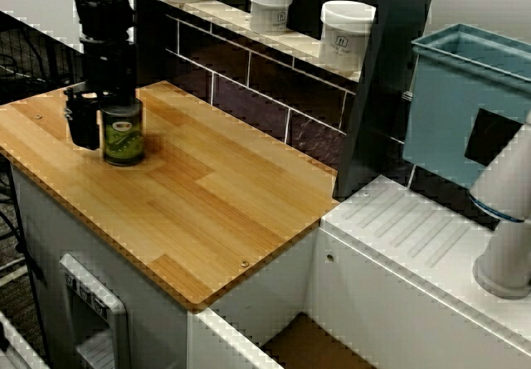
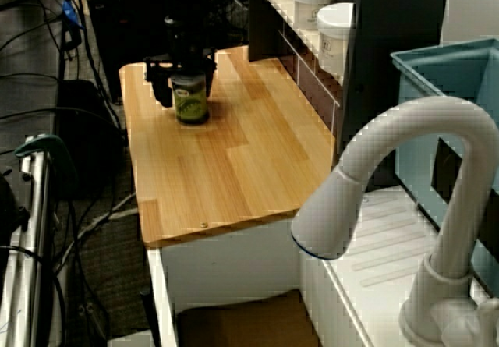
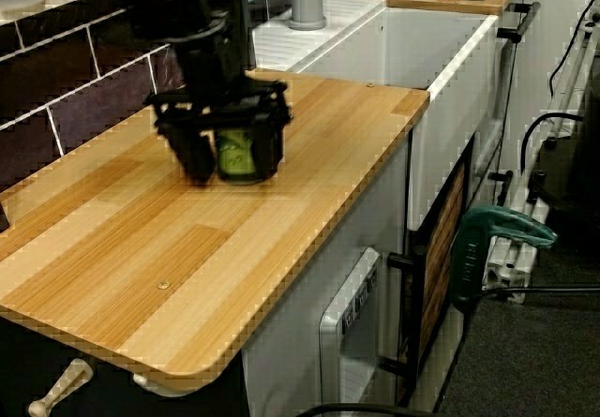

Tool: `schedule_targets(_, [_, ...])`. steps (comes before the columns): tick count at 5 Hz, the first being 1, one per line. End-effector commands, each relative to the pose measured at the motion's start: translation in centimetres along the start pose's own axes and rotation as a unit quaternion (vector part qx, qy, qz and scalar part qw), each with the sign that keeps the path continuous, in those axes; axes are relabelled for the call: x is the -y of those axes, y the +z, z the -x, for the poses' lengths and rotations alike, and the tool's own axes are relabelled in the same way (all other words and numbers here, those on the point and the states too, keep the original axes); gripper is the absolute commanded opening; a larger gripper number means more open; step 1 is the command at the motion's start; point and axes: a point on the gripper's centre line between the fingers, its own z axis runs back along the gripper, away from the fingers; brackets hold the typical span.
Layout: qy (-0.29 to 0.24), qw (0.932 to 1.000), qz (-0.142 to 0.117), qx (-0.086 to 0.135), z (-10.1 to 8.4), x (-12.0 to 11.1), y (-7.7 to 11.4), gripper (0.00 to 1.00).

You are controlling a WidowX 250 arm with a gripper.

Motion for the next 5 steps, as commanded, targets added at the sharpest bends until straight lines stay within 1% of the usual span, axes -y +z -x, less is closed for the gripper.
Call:
schedule_targets(1, [0.009, 0.9996, -0.027, 0.007, -5.3, 0.6, 2.3, 1.0])
schedule_targets(2, [0.014, 0.9996, -0.022, 0.012, -7.7, 1.0, 2.1, 1.0])
schedule_targets(3, [0.012, 0.9996, -0.023, 0.011, -9.8, 2.1, 1.4, 1.0])
schedule_targets(4, [0.002, 0.9997, -0.025, 0.005, -11.3, 3.3, 0.5, 1.0])
schedule_targets(5, [0.0, 0.9997, -0.023, 0.006, -12.2, 4.2, 0.5, 1.0])
